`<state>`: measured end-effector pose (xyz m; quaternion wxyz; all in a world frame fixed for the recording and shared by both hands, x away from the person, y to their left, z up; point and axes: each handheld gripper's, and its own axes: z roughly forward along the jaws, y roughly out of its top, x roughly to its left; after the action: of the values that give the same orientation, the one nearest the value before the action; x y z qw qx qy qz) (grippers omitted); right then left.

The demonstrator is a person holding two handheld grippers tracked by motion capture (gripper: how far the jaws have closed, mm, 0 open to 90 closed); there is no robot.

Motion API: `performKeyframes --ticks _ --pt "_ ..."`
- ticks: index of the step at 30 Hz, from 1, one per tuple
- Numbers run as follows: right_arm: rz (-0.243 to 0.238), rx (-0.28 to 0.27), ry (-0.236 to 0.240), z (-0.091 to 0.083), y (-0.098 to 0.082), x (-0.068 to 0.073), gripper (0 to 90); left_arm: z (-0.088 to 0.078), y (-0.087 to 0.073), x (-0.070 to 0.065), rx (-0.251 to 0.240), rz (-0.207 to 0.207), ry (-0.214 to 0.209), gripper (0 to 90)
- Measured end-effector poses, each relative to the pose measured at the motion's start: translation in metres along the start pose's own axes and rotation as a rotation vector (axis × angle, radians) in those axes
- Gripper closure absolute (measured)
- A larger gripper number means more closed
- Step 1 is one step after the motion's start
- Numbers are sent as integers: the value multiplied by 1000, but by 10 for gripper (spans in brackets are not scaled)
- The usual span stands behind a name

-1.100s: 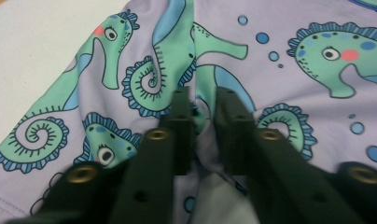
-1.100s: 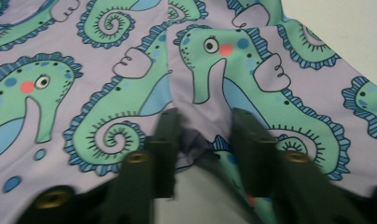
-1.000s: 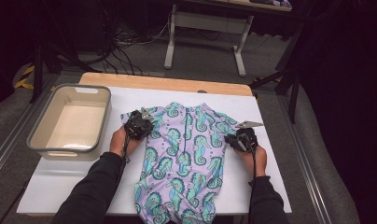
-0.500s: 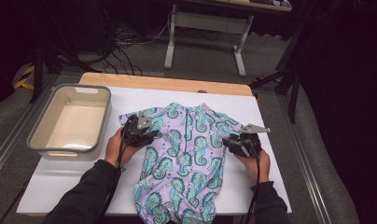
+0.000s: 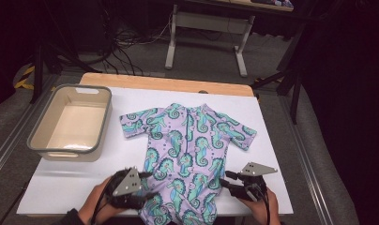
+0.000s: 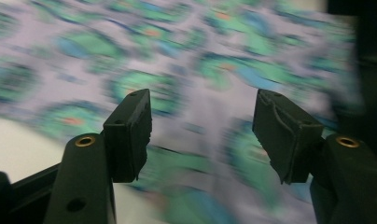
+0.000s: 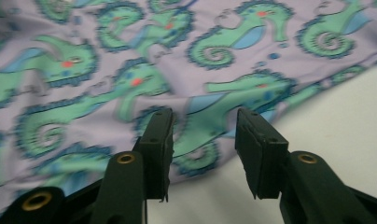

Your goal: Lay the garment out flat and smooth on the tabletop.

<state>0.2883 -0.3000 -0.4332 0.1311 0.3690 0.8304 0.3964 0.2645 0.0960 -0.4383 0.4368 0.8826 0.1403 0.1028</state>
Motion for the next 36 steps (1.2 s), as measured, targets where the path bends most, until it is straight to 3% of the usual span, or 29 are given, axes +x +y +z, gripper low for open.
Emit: performKeyframes --ticks 2,4,6,7,9,12,14,18,20,21,22,26,30,34,36 --pt "4 -11 34 -4 -3 9 576 3 -6 -19 41 50 -38 394" --pt "-35 -3 67 -7 -7 21 578 8 -10 -33 68 66 -77 399" --pt "-56 6 100 -6 -12 32 574 15 -12 -41 109 99 -66 401" --pt "-69 14 109 -5 -14 36 561 20 -13 -42 143 124 -34 400" --pt "-99 47 103 3 -16 42 503 25 -15 -39 165 108 -27 395" --pt "-114 80 97 16 -17 44 470 28 -15 -36 140 117 -30 409" --pt "-127 68 80 18 -18 44 522 27 -17 -34 133 126 -16 460" --pt "-174 79 8 17 -17 45 727 24 -16 -29 144 144 -63 549" --pt "-200 89 -28 16 -16 48 825 20 -15 -27 128 137 -119 683" --pt "-205 92 -45 15 -16 48 843 20 -15 -27 128 137 -119 803" --pt "-199 89 -55 14 -16 48 864 16 -17 -22 130 121 -143 865" --pt "-167 72 -65 6 -14 44 868 8 -19 -19 124 114 -183 878" --pt "-157 44 -89 -7 -12 42 870 -4 -17 -21 63 122 -231 871" --pt "-144 9 -146 -21 -14 38 867 -10 -13 -28 40 132 -209 687" --pt "-127 5 -162 -26 -16 37 860 -13 -12 -29 17 125 -190 650"
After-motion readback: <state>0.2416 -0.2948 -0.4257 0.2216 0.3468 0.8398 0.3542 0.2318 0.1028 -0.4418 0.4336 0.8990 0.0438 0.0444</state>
